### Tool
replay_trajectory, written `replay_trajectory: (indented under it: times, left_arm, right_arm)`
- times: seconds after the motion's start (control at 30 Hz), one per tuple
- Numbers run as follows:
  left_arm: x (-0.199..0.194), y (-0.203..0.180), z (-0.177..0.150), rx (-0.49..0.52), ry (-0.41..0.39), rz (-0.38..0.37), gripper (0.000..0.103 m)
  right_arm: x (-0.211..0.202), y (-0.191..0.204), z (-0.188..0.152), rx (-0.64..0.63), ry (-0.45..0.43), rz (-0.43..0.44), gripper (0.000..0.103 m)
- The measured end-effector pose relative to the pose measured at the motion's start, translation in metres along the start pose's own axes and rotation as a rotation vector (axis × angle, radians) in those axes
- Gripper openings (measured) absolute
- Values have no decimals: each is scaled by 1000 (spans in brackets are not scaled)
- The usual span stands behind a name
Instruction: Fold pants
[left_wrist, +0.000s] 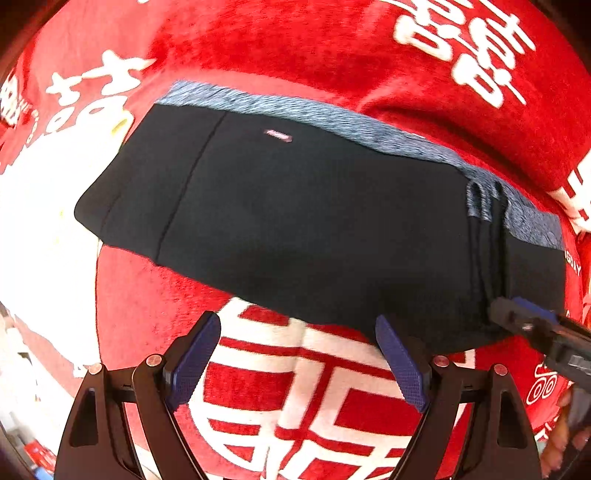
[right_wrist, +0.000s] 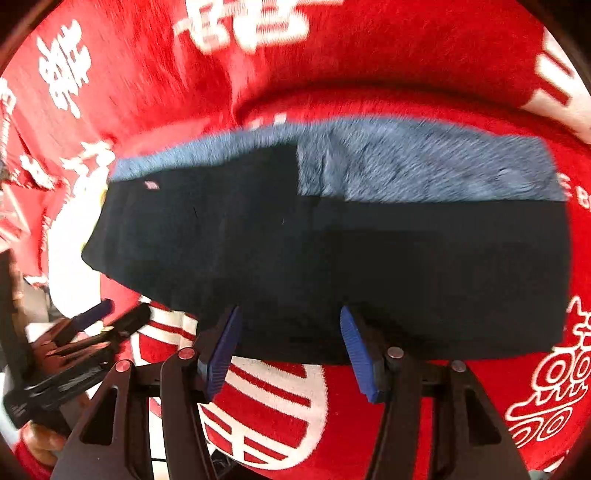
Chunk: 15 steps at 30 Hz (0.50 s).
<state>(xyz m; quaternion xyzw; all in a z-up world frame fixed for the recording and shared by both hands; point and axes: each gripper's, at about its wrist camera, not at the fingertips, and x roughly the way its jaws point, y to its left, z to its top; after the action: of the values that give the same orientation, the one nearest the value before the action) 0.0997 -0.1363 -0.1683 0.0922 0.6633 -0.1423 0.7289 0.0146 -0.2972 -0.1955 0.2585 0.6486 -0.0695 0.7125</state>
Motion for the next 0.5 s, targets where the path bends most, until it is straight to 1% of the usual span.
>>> replay_trajectory:
  times: [0.03,0.1,0.23,0.37,0.5]
  left_arm:
    - [1,5,1,-8,1,-2,87]
    - [1,13,1,-27,0,-7,87]
    - [4,26,2,-63,3,-20,87]
    - [8,36,4,-95,12,-27,87]
    - [11,41,6,-110,21,-22,87]
  right_arm:
    - [6,3,1,0,4,-27,63]
    - [8,7,3,-10,-2,-40,67]
    - [9,10,2,-28,8,-56,67]
    - [10,22,3,-72,24,-100,67]
    - [11,32,5,-91,21,-136,67]
